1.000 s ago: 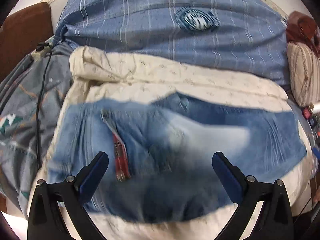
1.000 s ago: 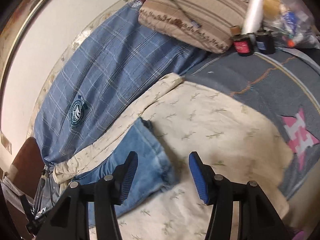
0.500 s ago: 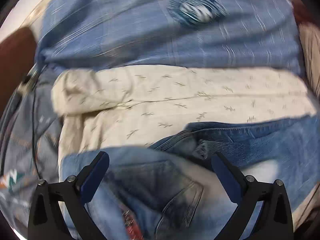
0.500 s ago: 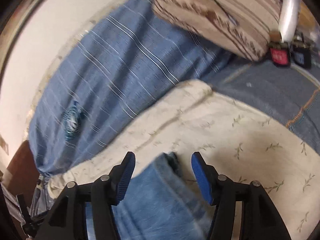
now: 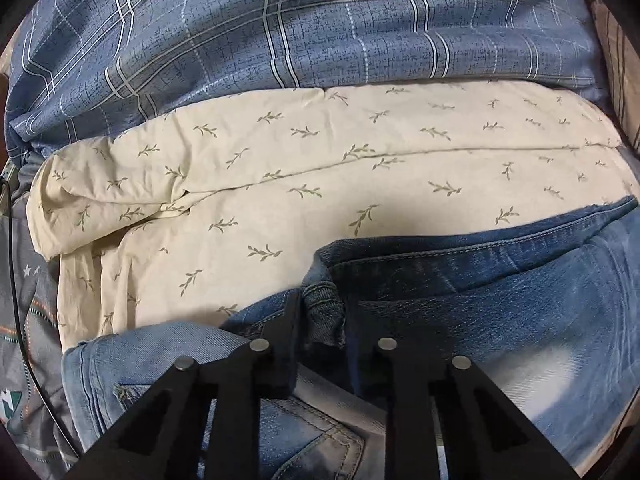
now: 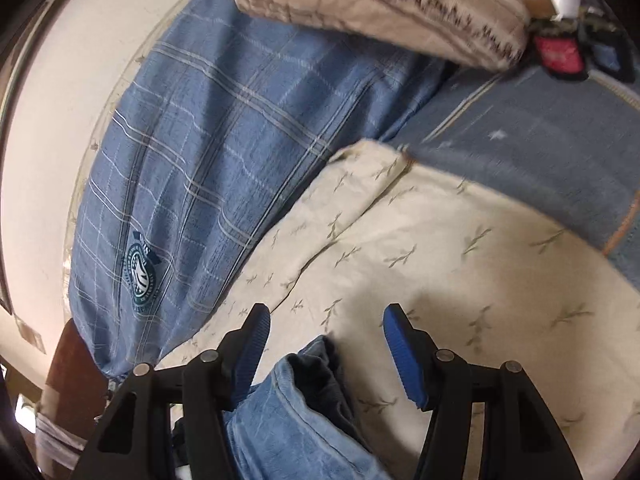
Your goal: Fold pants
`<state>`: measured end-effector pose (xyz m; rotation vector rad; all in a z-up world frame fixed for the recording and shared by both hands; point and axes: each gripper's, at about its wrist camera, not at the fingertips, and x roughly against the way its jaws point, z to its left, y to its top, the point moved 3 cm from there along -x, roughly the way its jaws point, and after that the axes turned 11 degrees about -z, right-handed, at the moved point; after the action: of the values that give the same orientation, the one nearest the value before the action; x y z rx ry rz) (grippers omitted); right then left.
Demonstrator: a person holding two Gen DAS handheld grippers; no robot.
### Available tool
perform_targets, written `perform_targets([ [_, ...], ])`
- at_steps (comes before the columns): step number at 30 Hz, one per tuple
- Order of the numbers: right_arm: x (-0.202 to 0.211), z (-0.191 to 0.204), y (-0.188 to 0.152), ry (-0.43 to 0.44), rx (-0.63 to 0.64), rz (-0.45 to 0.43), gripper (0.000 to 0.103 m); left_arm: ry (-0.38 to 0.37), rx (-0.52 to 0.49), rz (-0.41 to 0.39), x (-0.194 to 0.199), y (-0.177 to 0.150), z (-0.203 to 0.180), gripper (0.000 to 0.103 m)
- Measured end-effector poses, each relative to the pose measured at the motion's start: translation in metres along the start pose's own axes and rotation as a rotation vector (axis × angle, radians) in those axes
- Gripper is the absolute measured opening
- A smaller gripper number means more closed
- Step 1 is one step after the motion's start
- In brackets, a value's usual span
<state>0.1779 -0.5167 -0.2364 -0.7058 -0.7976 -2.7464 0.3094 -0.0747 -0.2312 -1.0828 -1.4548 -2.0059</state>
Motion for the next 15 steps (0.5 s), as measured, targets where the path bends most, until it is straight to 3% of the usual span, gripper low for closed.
perform_targets([
  [4,-0.015,0.011,-0.009,-0.001,0.029,0.057,0.066,0.001,0.018,0.016,0.000,0.009,0.004,0.013],
  [7,-0.029,0.021,-0.025,-0.052,0.153,0.122,0.066,0.018,0.018,0.027,-0.005,0.015,0.002,0.012],
  [9,-0.029,0.034,-0.033,-0.084,0.297,0.108,0.051,0.027,0.034,0.034,-0.007,0.020,0.004,0.011],
  [10,-0.028,0.040,-0.035,-0.090,0.348,0.106,0.028,0.033,0.045,0.034,-0.008,0.023,0.005,0.011],
  [12,-0.020,0.050,-0.037,-0.097,0.419,0.080,0.026,0.039,0.061,0.030,-0.009,0.029,0.008,0.011],
  [15,0.002,0.065,-0.028,-0.037,0.452,-0.019,0.023,0.058,0.078,0.013,-0.011,0.039,0.011,0.011],
])
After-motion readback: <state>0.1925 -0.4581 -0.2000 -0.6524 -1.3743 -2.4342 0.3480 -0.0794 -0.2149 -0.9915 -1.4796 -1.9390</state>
